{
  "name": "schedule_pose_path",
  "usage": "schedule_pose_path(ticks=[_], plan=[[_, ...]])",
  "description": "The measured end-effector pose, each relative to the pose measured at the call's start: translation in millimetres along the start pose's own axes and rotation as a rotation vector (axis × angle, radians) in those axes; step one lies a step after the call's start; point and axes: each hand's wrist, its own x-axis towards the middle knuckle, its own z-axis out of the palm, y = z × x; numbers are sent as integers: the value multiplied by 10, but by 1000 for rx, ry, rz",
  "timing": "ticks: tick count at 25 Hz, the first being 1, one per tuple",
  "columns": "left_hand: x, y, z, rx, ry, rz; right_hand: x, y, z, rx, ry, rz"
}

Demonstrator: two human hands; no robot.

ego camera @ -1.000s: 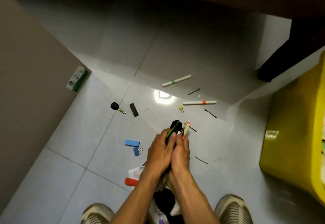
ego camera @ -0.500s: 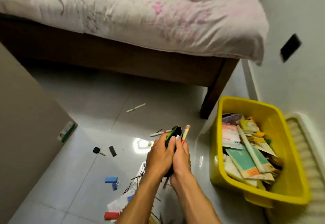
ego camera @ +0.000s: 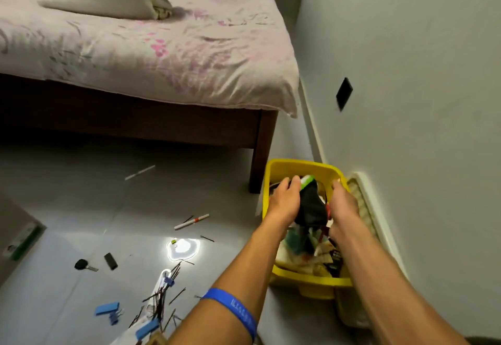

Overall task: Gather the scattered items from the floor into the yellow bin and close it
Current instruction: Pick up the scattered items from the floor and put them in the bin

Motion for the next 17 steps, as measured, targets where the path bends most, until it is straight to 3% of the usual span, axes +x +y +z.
schedule_pose_path(ticks=[3, 6, 10, 13, 17], plan=[[-99, -178, -410, 17, 120, 21, -206, 105, 235, -115, -8, -96], [-110, -378, -1005, 28, 255, 34, -523, 356, 743, -274, -168, -215], [-101, -808, -2033, 75, 428, 21, -908, 800, 1637, -449, -394, -231], [22, -1309, -2825, 277, 581, -32, -1037, 1188, 2368, -608, -553, -292], [404, -2101, -3690, 544, 653, -166, -939, 1811, 3408, -807, -755, -459]])
